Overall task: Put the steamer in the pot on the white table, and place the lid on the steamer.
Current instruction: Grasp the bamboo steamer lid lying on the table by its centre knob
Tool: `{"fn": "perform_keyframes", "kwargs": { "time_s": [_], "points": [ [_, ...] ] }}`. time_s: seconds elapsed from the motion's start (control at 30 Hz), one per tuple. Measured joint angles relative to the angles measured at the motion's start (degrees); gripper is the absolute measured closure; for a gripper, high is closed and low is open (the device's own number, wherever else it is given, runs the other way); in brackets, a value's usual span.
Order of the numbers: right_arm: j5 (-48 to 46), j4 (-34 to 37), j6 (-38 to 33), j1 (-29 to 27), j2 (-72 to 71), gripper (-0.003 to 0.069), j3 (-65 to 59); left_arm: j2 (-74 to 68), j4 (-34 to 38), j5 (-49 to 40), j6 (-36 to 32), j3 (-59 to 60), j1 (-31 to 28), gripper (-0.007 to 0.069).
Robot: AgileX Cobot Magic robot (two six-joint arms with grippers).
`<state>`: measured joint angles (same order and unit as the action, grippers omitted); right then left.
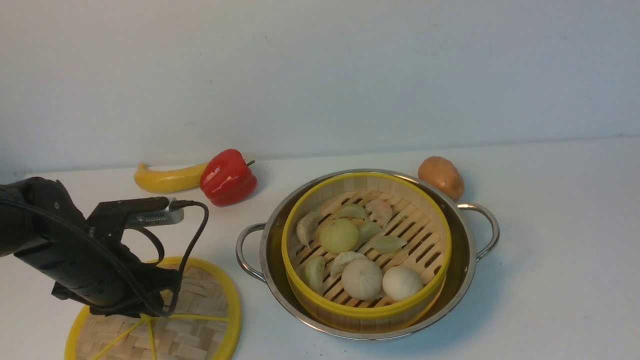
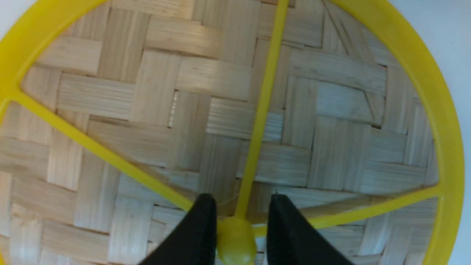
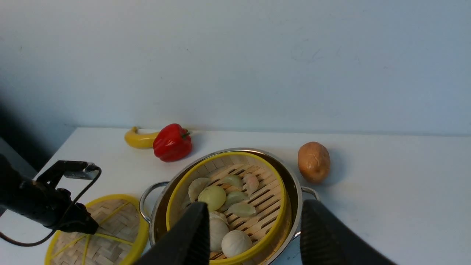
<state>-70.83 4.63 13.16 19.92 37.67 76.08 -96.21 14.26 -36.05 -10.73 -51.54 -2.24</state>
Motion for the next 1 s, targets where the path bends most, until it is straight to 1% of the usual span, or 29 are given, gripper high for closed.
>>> {"fn": "perform_keyframes", "kwargs": {
  "time_s": [0.03,0.07,0.27,0.33,0.43,0.6,0.67,0.73,0.8,0.9,1.0],
  "points": [
    [0.0,0.0,0.0,0.0,0.0,0.0315,0.0,0.0,0.0,0.0,0.0,0.0,0.0,0.047],
    [0.0,0.0,0.0,0.0,0.0,0.0315,-0.06,0.0,-0.23,-0.21,0.0,0.0,0.0,0.0503],
    [0.0,0.0,-0.07,0.0,0.0,0.0315,-0.06,0.43,-4.99,-3.58,0.27,-0.19,0.0,0.0505],
    [0.0,0.0,-0.36,0.0,0.0,0.0315,-0.06,1.51,-7.29,-6.62,0.9,-0.19,0.0,0.0505],
    [0.0,0.0,-0.43,0.0,0.0,0.0315,-0.06,4.66,-8.59,-11.06,1.71,-0.19,0.0,0.0505],
    [0.0,-1.19,-0.47,0.0,0.0,0.0315,-0.06,12.29,-8.78,-16.37,1.76,-0.19,0.0,0.0505],
    [0.0,-1.65,-0.53,0.0,0.0,0.0315,-0.06,14.12,-8.52,-16.94,1.76,-0.19,0.0,0.0505],
    [0.0,-2.74,-0.61,0.0,0.0,0.0315,-0.06,17.95,-6.46,-18.29,1.76,-0.19,0.33,0.0505],
    [0.0,-3.05,-0.61,0.0,0.0,0.0315,-0.06,20.04,-4.01,-18.37,1.32,-0.43,2.0,0.0505],
    [0.0,-3.12,-0.61,0.0,0.0,0.0315,-0.06,20.22,-1.86,-18.48,0.93,-3.13,6.27,0.0505],
    [0.0,-3.06,-0.61,0.0,0.0,0.0315,-0.06,17.64,-1.43,-17.85,0.9,-9.49,13.0,0.0505]
  ]
}}
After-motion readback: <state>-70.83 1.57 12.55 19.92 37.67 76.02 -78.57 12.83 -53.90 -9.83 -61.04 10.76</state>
